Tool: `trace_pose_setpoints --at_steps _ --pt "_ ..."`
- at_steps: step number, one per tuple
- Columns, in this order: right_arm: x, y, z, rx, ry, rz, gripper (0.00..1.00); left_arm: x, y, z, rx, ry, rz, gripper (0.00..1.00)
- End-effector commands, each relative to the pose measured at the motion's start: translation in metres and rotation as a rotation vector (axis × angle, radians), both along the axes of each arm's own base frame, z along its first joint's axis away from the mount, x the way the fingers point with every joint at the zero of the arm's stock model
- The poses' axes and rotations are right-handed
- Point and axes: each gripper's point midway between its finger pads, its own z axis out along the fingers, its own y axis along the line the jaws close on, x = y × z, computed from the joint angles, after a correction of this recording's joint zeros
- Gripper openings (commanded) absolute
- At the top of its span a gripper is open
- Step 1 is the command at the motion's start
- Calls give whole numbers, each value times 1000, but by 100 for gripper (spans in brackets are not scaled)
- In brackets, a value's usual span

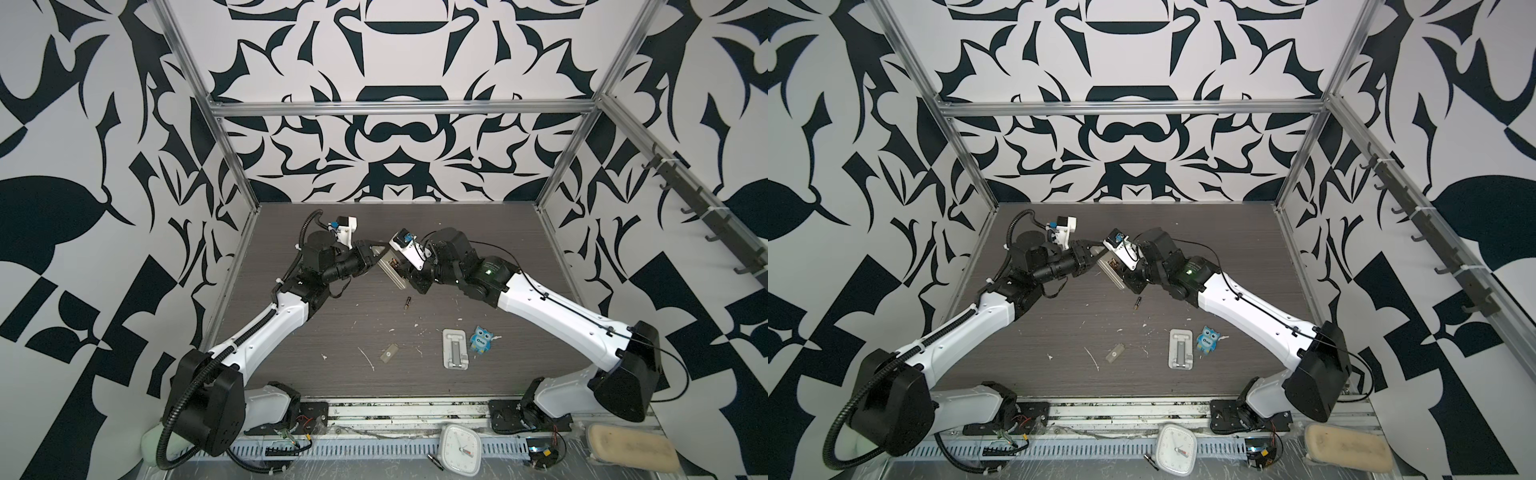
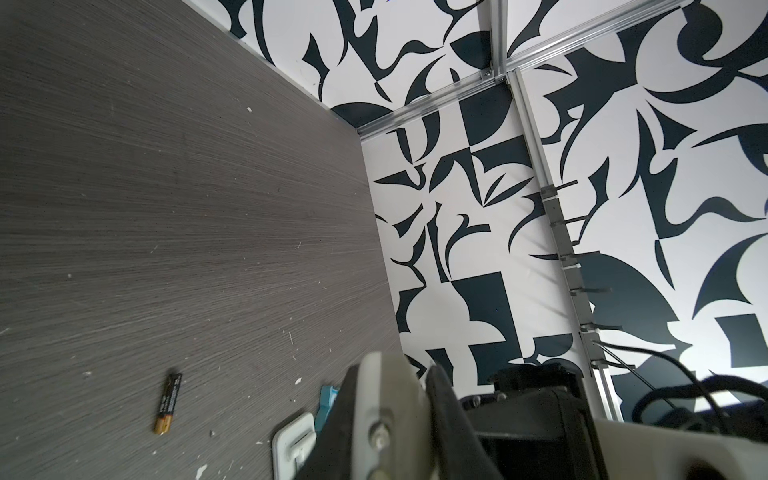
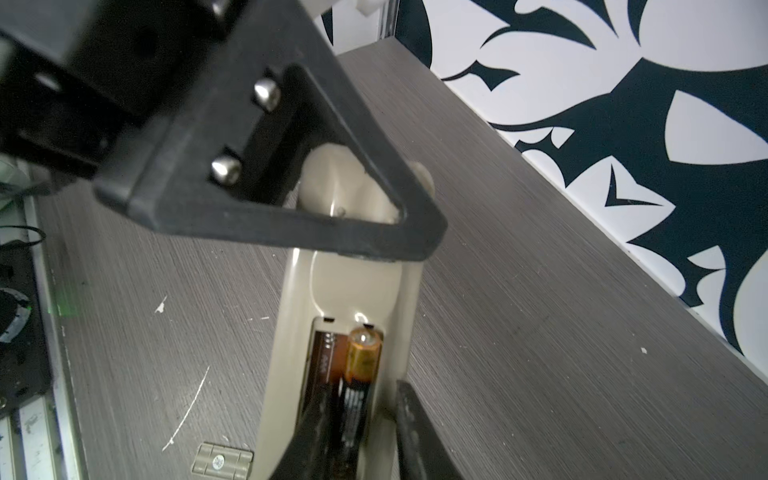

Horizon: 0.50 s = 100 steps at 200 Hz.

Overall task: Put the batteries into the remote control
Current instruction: 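Press the battery into the remote compartment with the right gripper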

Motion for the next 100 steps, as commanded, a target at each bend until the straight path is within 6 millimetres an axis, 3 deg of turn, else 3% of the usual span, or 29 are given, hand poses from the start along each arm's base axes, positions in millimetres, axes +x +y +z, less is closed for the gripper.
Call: trace_pose_setpoints --at_steps 1,57,100 --pt "0 -17 -23 -101 50 -50 31 -12 -6 49 -86 -125 -65 0" --pt "-18 -14 -12 -49 48 23 43 -14 -6 44 -79 -112 -72 0" --pt "-28 -14 -8 -19 54 55 46 -16 -7 41 -68 -98 -87 0"
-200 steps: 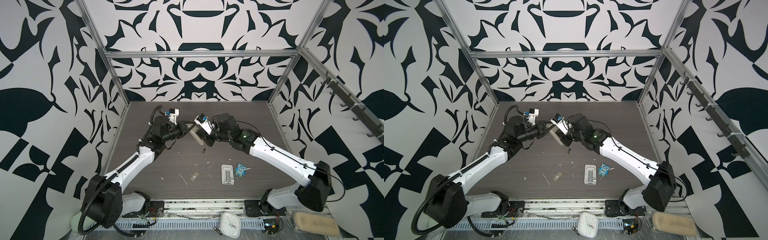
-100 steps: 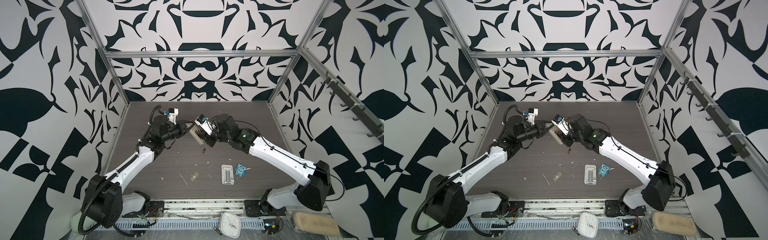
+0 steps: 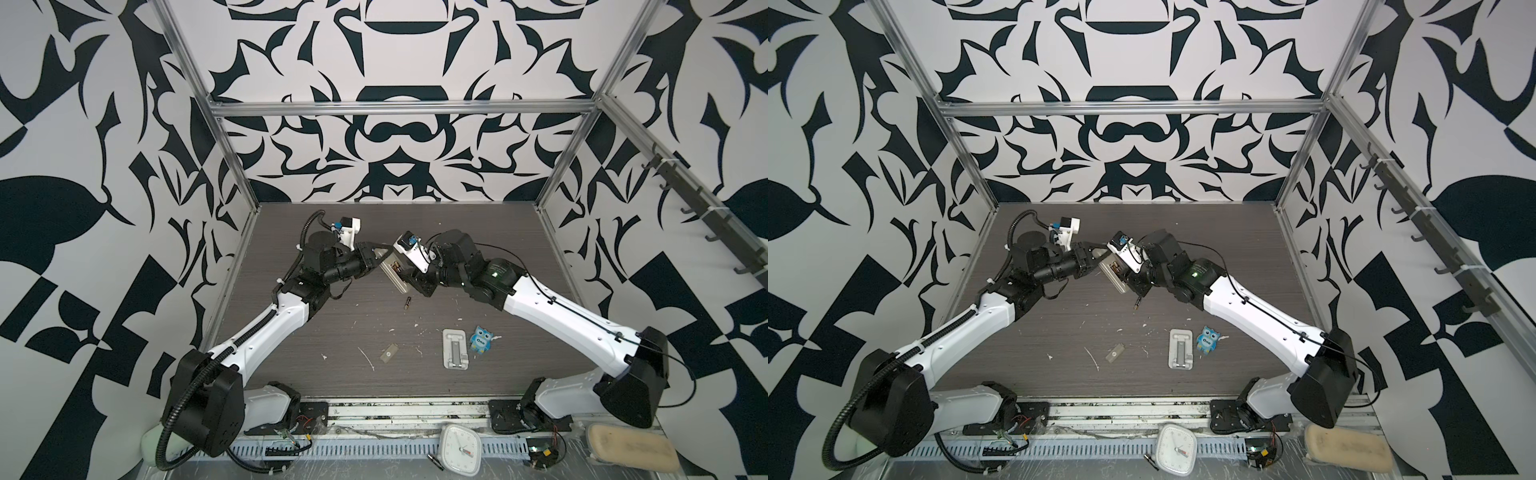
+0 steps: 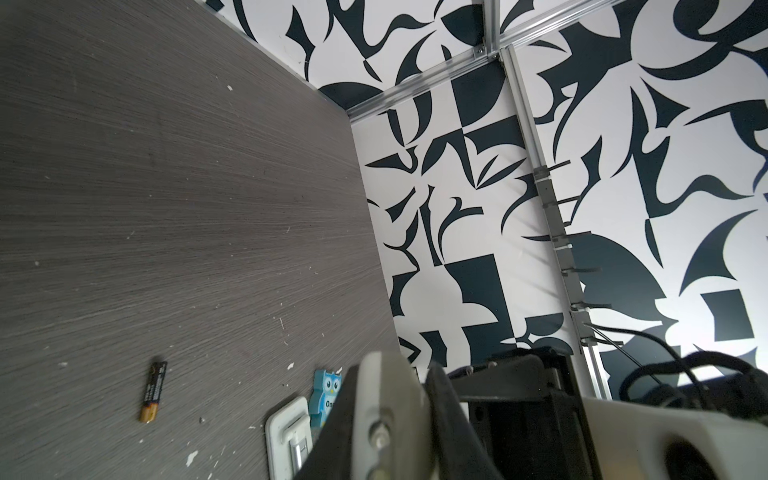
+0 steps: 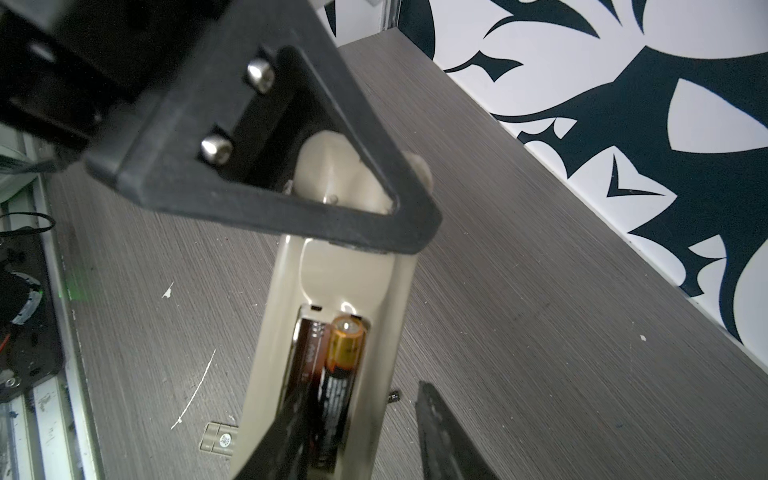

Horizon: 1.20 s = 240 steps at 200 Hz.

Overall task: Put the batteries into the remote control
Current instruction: 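Press the battery into the remote compartment with the right gripper, then open the right gripper and withdraw it from the remote while left holds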

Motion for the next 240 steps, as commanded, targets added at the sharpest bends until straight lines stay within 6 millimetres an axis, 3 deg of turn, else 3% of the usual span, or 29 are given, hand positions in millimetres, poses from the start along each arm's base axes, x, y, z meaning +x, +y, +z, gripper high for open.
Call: trace_pose_setpoints --at_steps 1,105,172,240 --pt "-14 -6 -10 -21 41 32 46 -7 -2 40 -65 -98 -31 0" --pt "-31 -3 0 37 60 98 51 -15 -2 19 40 -12 -71 0" --pt "-41 -1 3 50 66 137 59 -19 -2 17 73 6 -95 0" --pt "-59 -10 37 48 1 219 60 -34 -2 15 138 37 -177 0"
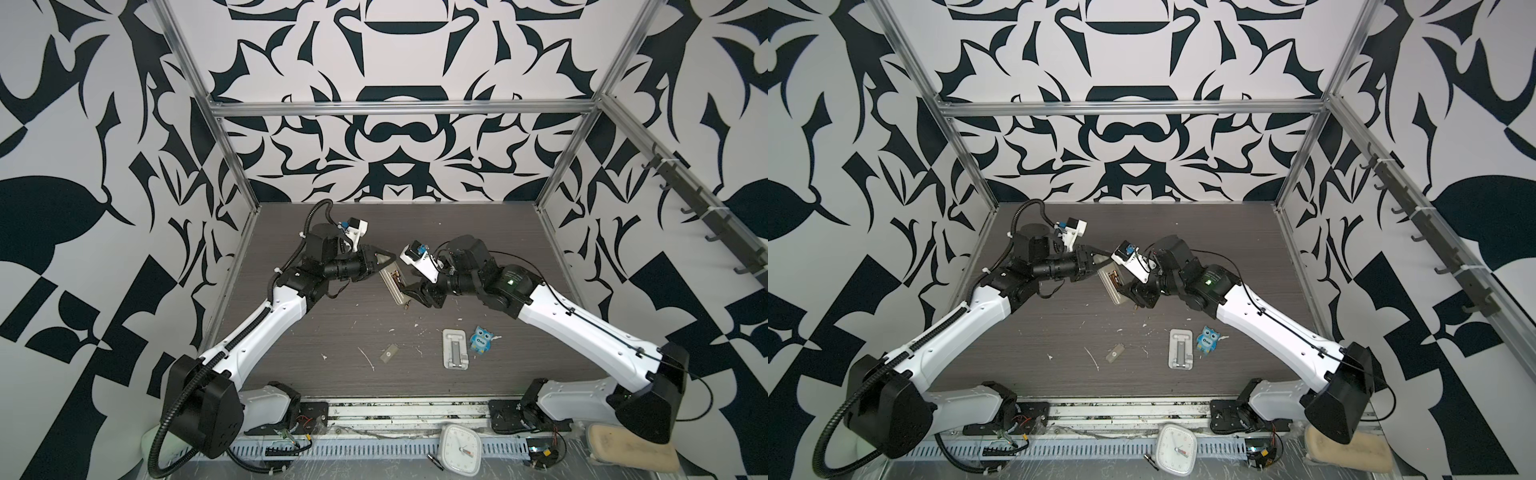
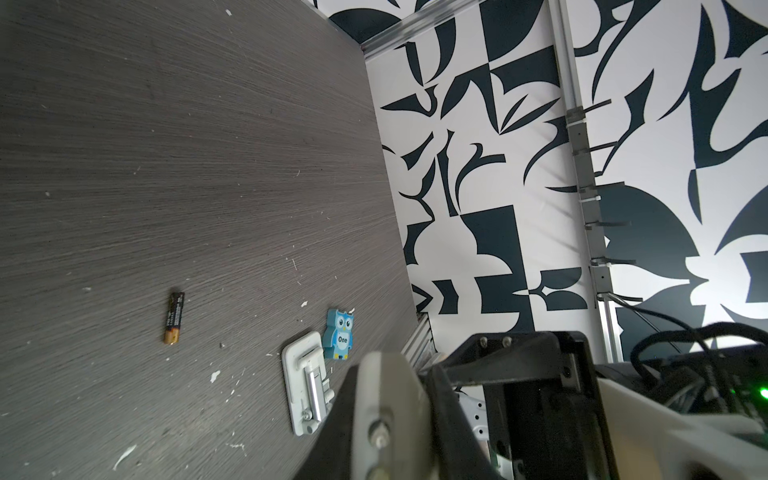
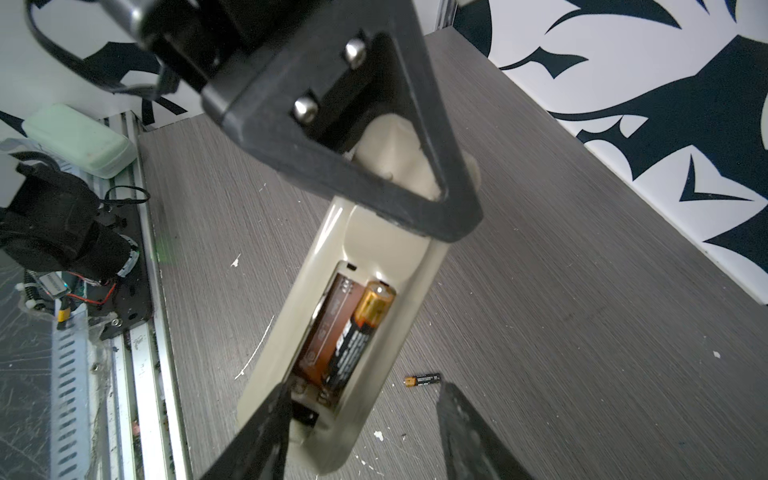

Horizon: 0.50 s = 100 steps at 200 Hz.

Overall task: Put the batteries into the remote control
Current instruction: 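Open the right gripper and withdraw it from the remote while left holds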

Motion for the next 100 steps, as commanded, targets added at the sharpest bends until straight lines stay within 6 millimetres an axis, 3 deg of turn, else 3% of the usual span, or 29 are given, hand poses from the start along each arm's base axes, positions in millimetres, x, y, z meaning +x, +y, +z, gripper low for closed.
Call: trace_pose_setpoints --at_steps 1,41,68,100 --pt "-17 -2 29 16 -59 88 60 -11 0 15 7 -24 -60 0" --pt "-27 -7 48 -69 -149 211 58 -24 -2 16 23 2 -137 0" --pt "-29 -6 61 -66 -208 260 50 -31 -2 19 38 5 -172 0" --pt "-29 1 62 -64 -218 302 45 -36 0 19 54 10 -191 0"
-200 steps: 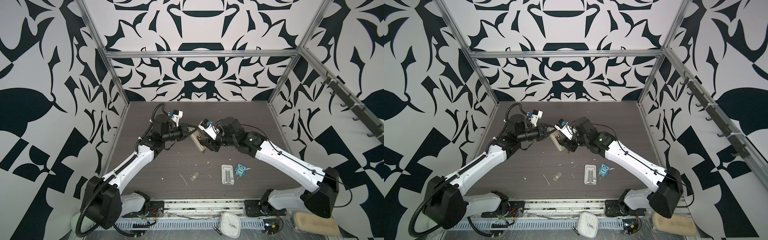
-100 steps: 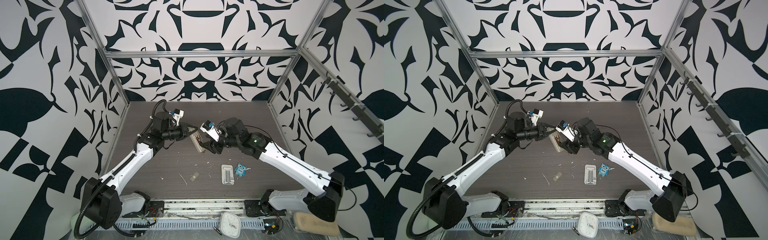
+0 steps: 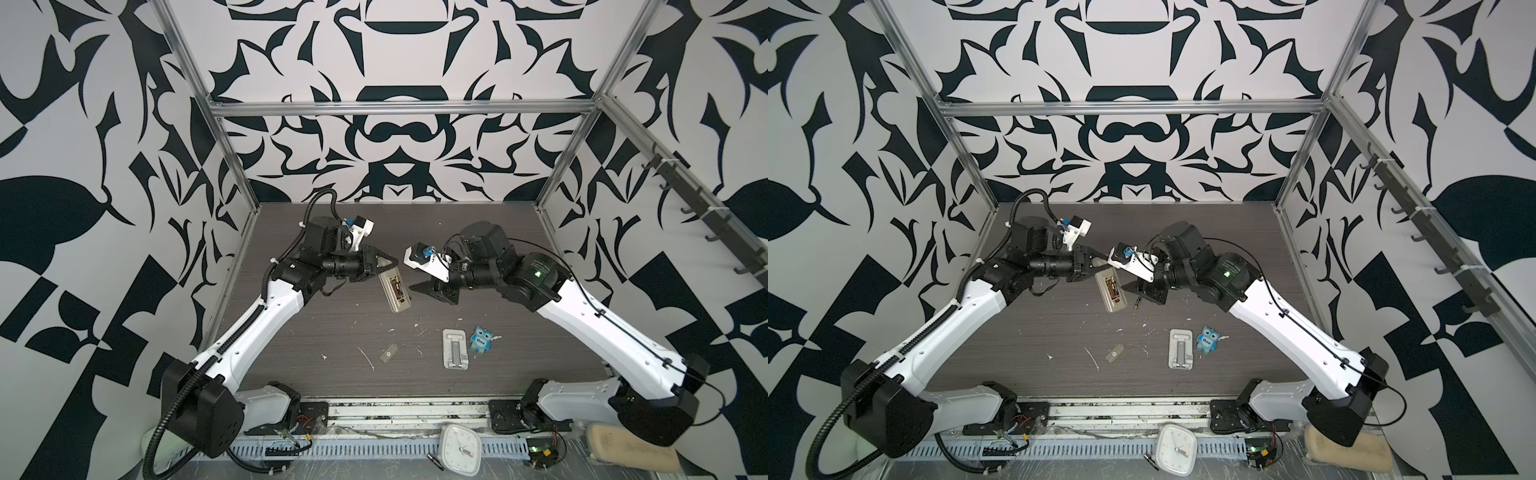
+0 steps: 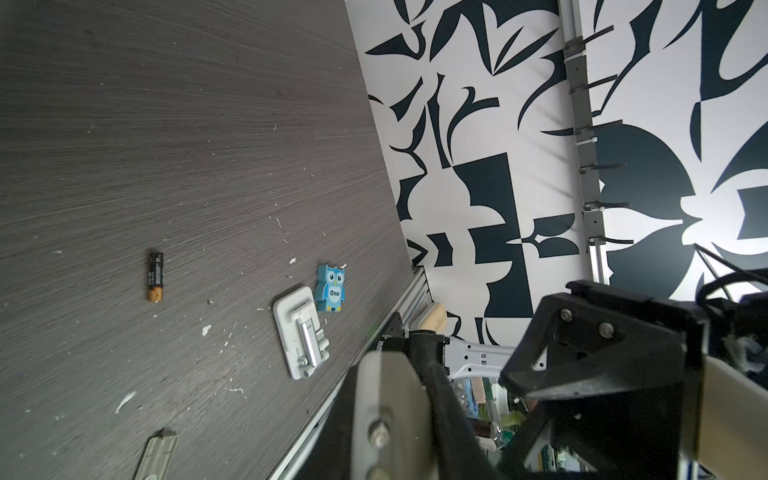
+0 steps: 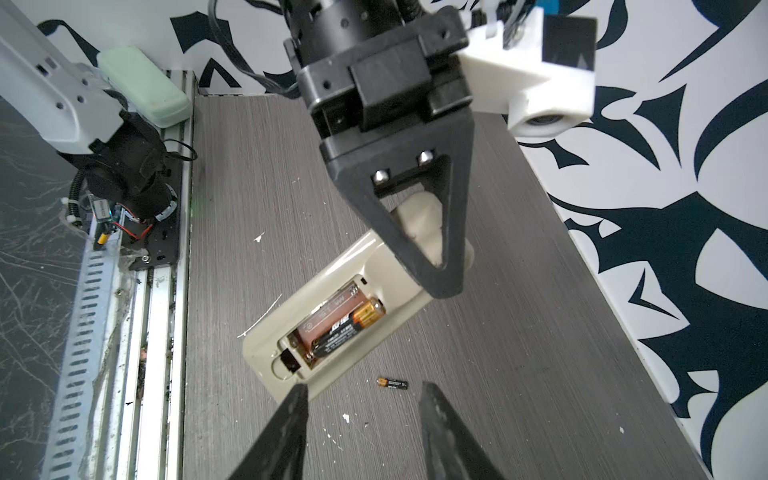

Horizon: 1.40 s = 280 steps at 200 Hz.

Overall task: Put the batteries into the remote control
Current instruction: 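Open the right gripper and withdraw it from the remote while left holds, then push the seated battery's end deeper into the compartment with right gripper fingertips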

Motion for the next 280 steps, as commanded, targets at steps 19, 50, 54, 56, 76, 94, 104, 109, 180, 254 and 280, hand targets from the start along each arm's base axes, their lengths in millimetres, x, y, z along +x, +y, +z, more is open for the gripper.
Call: trace_pose_setpoints --at_steps 19,50,54,56,76,94,104,109,180,254,280 --pt "-4 11 2 -15 -31 92 44 -6 0 -7 35 32 -54 0" --pt "-6 21 -2 -29 -38 126 44 -8 1 -8 45 36 -60 0" --pt "-6 23 -1 -29 -38 131 44 -8 1 -9 49 39 -61 0" --pt "-6 23 -1 -29 -40 132 44 -8 1 -9 49 37 -62 0" --pt "-10 29 -2 -35 -37 151 43 -9 2 -12 62 43 -68 0" --pt "-12 30 -7 -50 -36 161 42 -10 2 -16 71 48 -74 0" --pt "-13 31 -10 -59 -37 165 41 -11 2 -17 80 52 -79 0" --pt "-13 31 -11 -62 -36 166 41 -11 2 -18 82 53 -82 0" --pt "-9 35 -25 -114 -58 162 36 -12 1 -17 80 50 -97 0" --pt "-3 38 -28 -124 -65 146 35 -14 1 -19 77 57 -109 0" --pt "-5 40 -29 -123 -59 153 35 -16 1 -20 79 59 -111 0"
